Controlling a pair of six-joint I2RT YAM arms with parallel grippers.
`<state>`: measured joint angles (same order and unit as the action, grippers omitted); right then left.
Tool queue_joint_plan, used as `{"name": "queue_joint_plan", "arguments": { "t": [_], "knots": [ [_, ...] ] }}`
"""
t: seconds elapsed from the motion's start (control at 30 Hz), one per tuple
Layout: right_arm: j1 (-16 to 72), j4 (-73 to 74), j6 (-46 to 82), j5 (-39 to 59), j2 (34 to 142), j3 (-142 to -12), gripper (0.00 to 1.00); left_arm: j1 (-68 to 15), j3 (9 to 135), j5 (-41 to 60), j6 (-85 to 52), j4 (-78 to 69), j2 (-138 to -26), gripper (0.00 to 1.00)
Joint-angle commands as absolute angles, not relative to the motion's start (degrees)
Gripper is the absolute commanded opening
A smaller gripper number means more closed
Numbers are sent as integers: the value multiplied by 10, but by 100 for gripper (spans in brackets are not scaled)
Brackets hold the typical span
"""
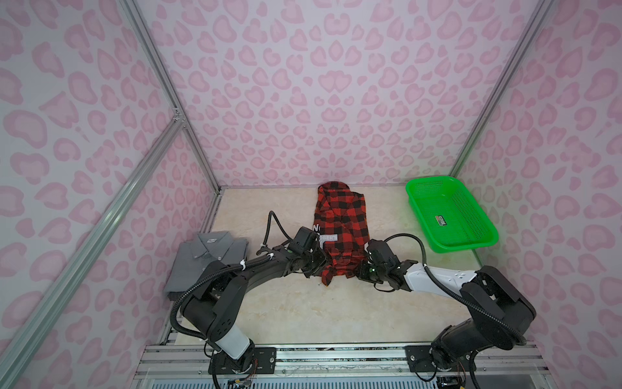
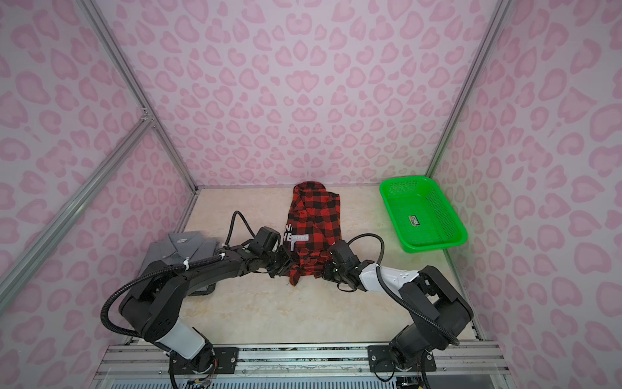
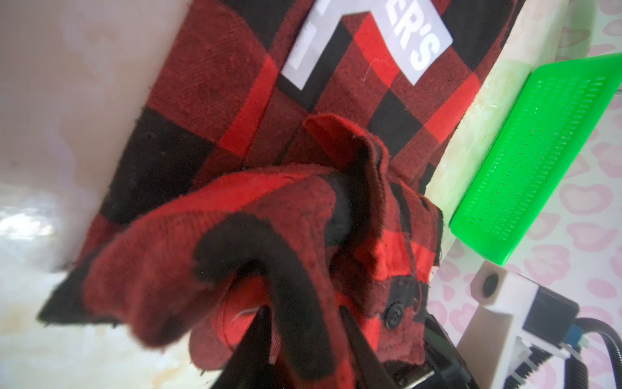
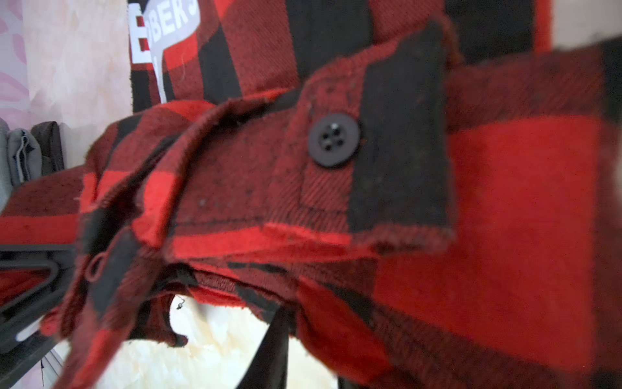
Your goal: Fold and stack the long sleeve shirts
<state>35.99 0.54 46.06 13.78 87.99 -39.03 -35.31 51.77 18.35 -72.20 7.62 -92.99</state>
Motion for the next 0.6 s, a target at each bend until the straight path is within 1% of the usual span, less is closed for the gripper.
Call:
{"name": "queue_joint_plan", "arguments": {
  "t": [0.0,0.1,0.27,0.3,0.4,0.57],
  "knots": [
    [360,17,452,136,886,-400,18,-353,531,178,-719,77,-935,26],
    [359,18,452,140,889,-405,12,-353,536,179,-719,78,-938,19],
    [358,10,448,142,884,-422,2,-353,545,181,-725,78,-939,11],
    [358,7,447,142,883,-427,0,-353,547,181,-725,77,-940,7],
    [357,0,447,146,883,-441,0,-353,558,184,-731,78,-945,4],
    [354,-17,447,144,884,-470,0,-350,576,194,-746,70,-956,4]
  ]
}}
